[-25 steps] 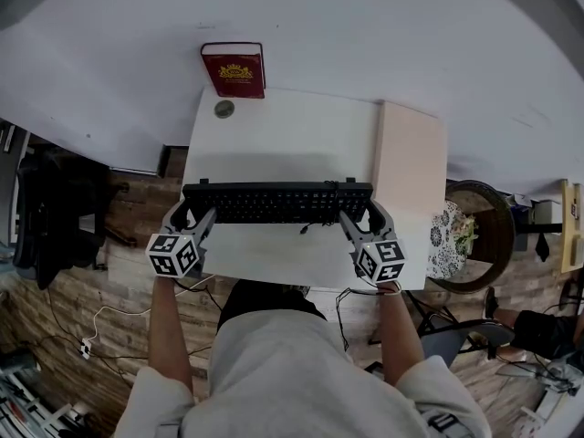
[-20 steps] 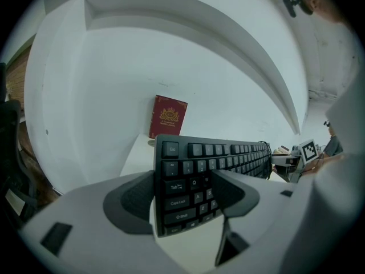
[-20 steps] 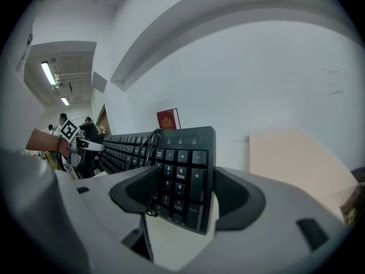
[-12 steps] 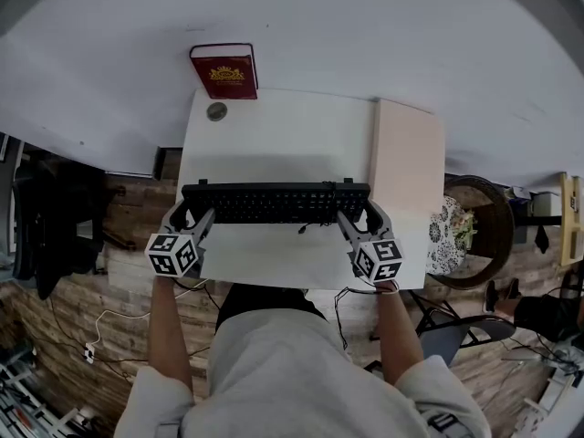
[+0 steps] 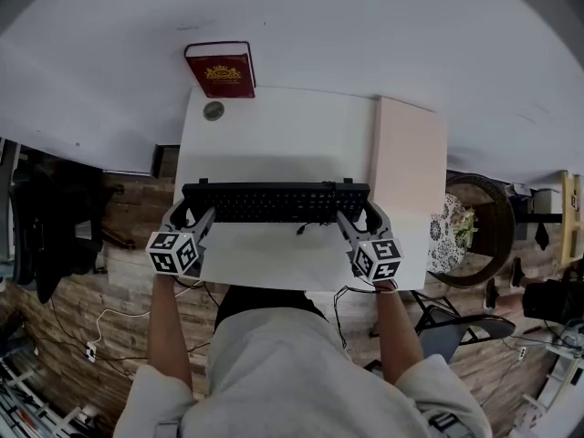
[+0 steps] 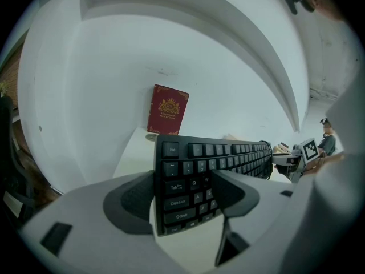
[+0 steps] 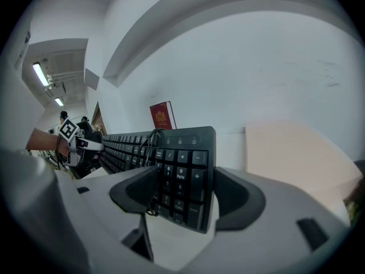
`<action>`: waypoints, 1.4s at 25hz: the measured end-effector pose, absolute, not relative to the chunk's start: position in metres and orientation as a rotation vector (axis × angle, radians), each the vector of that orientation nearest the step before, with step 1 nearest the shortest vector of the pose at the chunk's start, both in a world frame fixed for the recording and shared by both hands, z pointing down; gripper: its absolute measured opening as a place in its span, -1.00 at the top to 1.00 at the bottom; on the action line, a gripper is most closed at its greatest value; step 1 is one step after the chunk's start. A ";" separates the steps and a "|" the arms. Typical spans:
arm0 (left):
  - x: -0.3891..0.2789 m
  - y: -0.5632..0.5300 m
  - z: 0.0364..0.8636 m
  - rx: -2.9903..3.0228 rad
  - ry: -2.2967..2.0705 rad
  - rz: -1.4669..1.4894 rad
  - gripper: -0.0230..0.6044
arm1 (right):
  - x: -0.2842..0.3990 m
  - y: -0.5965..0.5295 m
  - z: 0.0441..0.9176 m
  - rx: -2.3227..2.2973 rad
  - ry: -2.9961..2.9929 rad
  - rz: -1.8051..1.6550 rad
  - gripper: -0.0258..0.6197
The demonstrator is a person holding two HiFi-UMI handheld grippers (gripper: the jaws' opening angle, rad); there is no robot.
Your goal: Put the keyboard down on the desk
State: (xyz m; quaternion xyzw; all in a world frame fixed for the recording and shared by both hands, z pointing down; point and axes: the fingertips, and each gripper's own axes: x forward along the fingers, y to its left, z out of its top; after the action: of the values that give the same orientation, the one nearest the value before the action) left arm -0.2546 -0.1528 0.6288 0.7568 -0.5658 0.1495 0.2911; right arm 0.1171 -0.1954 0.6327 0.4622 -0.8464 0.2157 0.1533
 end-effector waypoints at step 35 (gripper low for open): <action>-0.261 -0.163 0.660 1.975 -1.443 0.462 -0.07 | 0.112 -0.192 0.659 1.342 -2.328 0.692 -0.03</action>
State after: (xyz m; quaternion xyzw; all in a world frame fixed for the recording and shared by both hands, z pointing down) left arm -0.2615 -0.1629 0.6601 0.7516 -0.5491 0.1759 0.3204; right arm 0.1120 -0.1923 0.6592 0.4754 -0.8249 0.2453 0.1825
